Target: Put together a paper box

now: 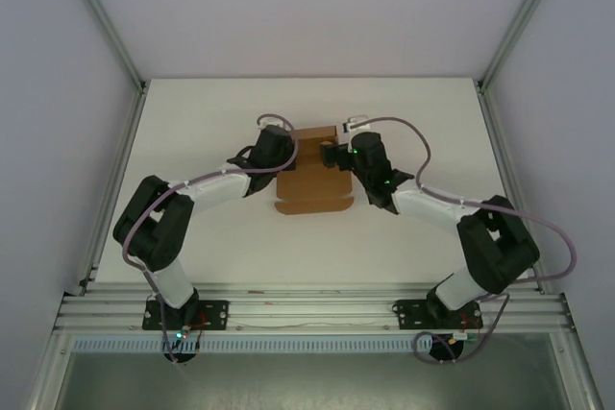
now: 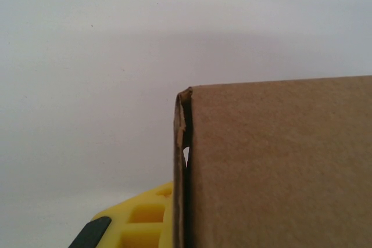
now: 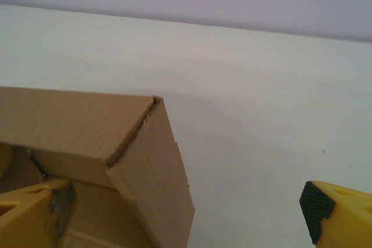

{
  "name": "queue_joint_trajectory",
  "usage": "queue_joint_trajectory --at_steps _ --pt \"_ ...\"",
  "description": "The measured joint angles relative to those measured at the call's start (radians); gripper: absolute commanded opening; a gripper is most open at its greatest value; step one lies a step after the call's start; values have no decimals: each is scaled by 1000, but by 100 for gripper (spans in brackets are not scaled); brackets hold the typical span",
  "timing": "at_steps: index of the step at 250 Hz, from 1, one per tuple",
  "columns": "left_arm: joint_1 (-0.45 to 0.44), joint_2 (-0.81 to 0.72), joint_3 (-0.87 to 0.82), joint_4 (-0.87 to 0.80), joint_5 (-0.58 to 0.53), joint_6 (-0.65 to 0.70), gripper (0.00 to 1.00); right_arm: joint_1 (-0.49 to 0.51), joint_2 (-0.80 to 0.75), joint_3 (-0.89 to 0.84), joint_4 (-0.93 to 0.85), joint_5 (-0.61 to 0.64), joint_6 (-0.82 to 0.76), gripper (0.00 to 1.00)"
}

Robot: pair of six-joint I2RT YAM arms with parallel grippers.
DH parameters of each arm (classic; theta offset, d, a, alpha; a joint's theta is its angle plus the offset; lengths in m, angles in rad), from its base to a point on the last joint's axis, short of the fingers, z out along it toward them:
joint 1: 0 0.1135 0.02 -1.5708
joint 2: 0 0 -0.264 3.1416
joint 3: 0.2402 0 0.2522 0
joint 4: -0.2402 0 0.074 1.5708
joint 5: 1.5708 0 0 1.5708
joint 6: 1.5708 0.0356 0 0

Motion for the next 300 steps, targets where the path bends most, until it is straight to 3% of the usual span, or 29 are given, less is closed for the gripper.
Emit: queue_joint_trajectory --at_steps 32,57,98,124,168,200,249,300 --pt "2 0 22 -56 44 87 0 -20 -105 -51 -40 -23 75 100" --pt "11 0 85 -158 130 230 0 -69 -231 -57 -120 -24 175 100" --pt "26 -4 250 -439 275 620 0 -169 -384 -8 -332 -16 272 100" --pt "14 -4 357 -655 288 840 0 -205 -426 16 -466 -10 297 100" --pt "-49 59 524 -938 193 1070 0 -225 -431 16 -617 -37 304 100" --pt "-105 187 620 -1060 135 1146 0 -234 -419 16 -678 -53 304 100" --pt "-179 320 633 -1064 0 1174 0 -242 -419 2 -696 -63 304 100" --pt "-229 447 635 -960 -144 1181 0 -253 -420 -20 -694 -69 304 100"
